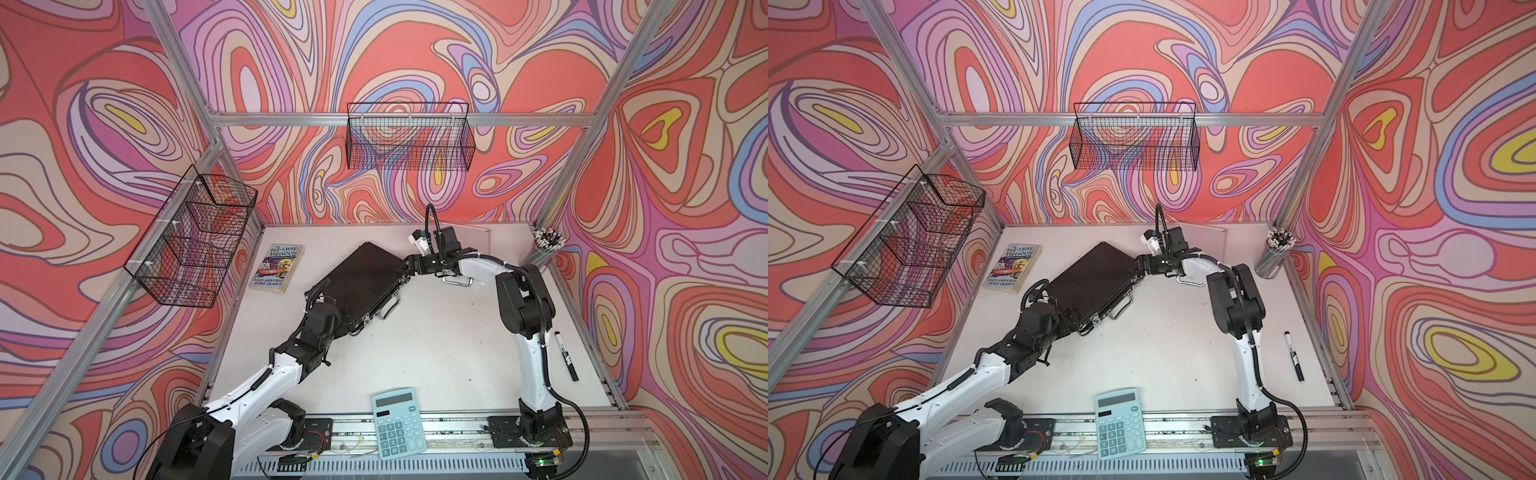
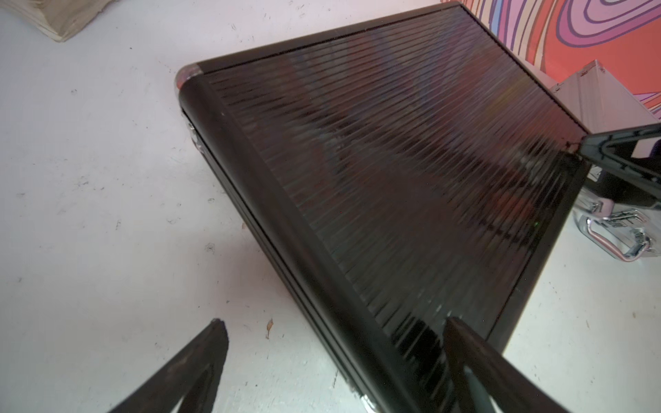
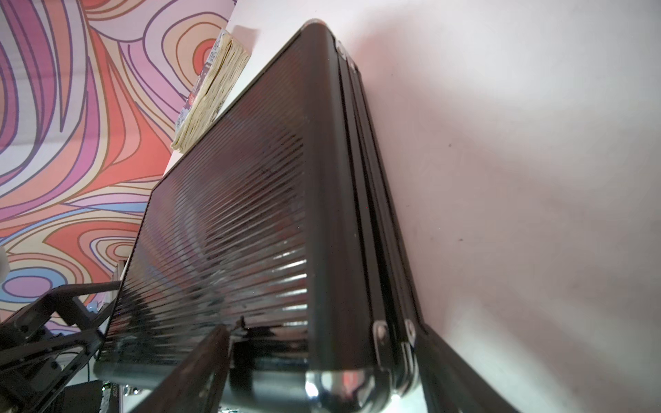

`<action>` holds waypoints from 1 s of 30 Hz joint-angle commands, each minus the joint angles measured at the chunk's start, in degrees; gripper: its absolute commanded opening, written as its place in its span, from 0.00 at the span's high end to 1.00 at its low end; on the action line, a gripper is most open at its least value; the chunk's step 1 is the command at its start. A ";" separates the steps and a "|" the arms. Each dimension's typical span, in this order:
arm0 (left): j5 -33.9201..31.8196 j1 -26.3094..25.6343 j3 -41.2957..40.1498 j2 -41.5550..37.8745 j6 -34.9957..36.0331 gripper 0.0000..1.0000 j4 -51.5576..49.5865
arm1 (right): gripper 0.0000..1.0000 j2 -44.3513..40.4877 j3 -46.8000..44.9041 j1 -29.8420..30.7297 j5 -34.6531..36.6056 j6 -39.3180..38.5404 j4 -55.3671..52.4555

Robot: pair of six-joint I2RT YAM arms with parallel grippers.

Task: Open the poker set cases
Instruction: Adjust the poker set case at the center of the board.

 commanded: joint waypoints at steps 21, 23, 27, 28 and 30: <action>20.07 6.70 18.82 27.99 13.00 0.07 16.18 | 0.22 -16.81 -26.13 2.62 0.69 24.00 24.42; 21.34 6.74 22.47 30.93 14.18 0.07 16.15 | 0.22 -17.93 -27.08 2.47 4.34 26.27 25.18; 21.65 6.77 29.27 35.65 15.59 0.06 14.86 | 0.22 -19.26 -28.31 1.60 12.71 30.60 25.91; 21.61 6.74 30.85 36.21 16.05 0.06 14.24 | 0.22 -19.54 -28.54 1.13 14.19 31.76 26.20; 21.12 6.82 33.32 36.30 16.99 0.06 12.60 | 0.20 -20.29 -28.93 0.63 16.37 33.19 27.01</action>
